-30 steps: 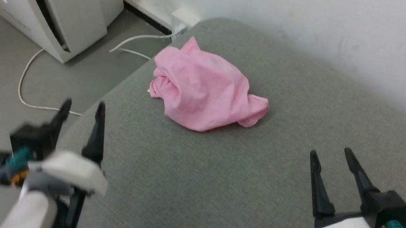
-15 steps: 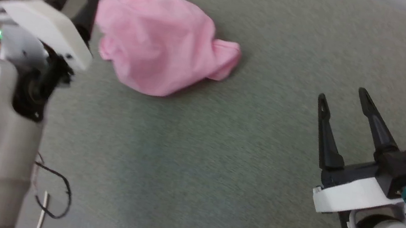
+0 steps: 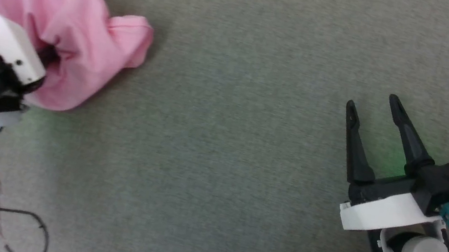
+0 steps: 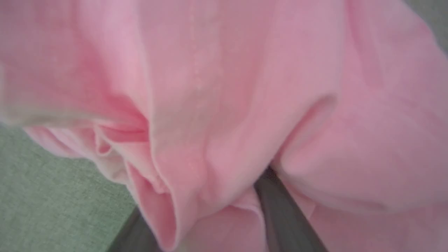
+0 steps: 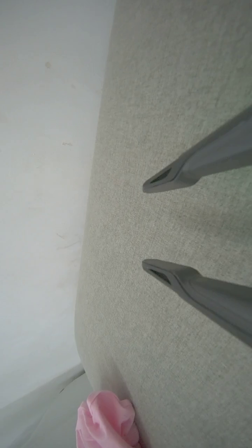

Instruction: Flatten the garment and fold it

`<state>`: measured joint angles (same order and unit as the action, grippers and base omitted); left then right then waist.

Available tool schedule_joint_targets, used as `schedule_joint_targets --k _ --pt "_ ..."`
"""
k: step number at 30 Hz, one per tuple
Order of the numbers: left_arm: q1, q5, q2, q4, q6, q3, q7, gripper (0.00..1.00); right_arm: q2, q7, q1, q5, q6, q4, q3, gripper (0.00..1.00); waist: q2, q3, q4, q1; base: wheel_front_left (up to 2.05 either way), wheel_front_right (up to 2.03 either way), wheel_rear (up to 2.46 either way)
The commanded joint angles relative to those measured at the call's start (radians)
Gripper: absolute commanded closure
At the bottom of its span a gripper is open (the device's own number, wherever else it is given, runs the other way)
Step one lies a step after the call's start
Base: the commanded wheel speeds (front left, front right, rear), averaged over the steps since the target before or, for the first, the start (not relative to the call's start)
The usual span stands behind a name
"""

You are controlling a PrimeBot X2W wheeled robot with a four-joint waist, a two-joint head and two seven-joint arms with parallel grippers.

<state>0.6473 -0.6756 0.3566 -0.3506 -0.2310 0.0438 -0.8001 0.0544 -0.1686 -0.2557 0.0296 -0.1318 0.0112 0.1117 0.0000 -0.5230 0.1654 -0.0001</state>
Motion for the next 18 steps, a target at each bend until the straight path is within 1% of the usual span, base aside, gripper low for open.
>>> schedule_joint_targets --k 1,2,4,5,7,10,14,16,18 --pt "-0.038 -0.011 -0.012 -0.012 -0.001 -0.011 -0.025 0.92 -0.002 -0.007 -0.009 0.006 0.001 0.004 0.000 0.00 0.0000 -0.024 -0.066 0.0001 0.00 0.00 0.00" --pt "-0.054 -0.012 -0.006 -0.001 0.003 -0.013 -0.036 1.00 -0.002 -0.012 -0.008 0.007 0.001 0.013 -0.002 0.00 0.0000 -0.006 -0.068 0.0001 0.00 0.00 0.00" --pt "-0.078 -0.001 0.010 0.032 0.007 -0.004 -0.007 1.00 -0.003 -0.020 -0.002 0.012 0.001 0.029 -0.007 0.00 0.0000 0.032 -0.071 0.0001 0.00 0.00 0.00" --pt "-0.084 0.016 0.019 0.053 0.008 0.003 0.036 1.00 -0.003 -0.023 0.001 0.014 0.001 0.036 -0.009 0.00 0.0000 0.055 -0.071 0.0001 0.00 0.00 0.00" --pt "-0.089 0.061 0.031 0.087 0.006 0.015 0.150 1.00 -0.004 -0.028 0.013 0.019 0.001 0.049 -0.015 0.00 0.0000 0.105 -0.070 0.0001 0.00 0.00 0.00" --pt "-0.079 0.141 0.042 0.126 0.018 0.018 0.356 1.00 -0.004 -0.032 0.038 0.031 0.001 0.068 -0.024 0.00 0.0000 0.190 -0.070 0.0001 0.00 0.00 0.00" --pt "-0.040 0.217 0.026 0.168 0.050 -0.009 0.598 1.00 -0.004 -0.032 0.082 0.042 0.001 0.084 -0.039 0.00 0.0000 0.304 -0.079 0.0001 0.00 0.00 0.00" --pt "-0.020 0.239 0.005 0.182 0.071 -0.038 0.679 1.00 -0.004 -0.027 0.105 0.045 0.001 0.089 -0.049 0.00 0.0000 0.356 -0.090 0.0001 0.00 0.00 0.00" --pt "-0.001 0.257 -0.024 0.195 0.087 -0.074 0.734 1.00 -0.004 -0.020 0.128 0.046 0.001 0.087 -0.057 0.00 0.0000 0.401 -0.108 0.0001 0.00 0.00 0.00"
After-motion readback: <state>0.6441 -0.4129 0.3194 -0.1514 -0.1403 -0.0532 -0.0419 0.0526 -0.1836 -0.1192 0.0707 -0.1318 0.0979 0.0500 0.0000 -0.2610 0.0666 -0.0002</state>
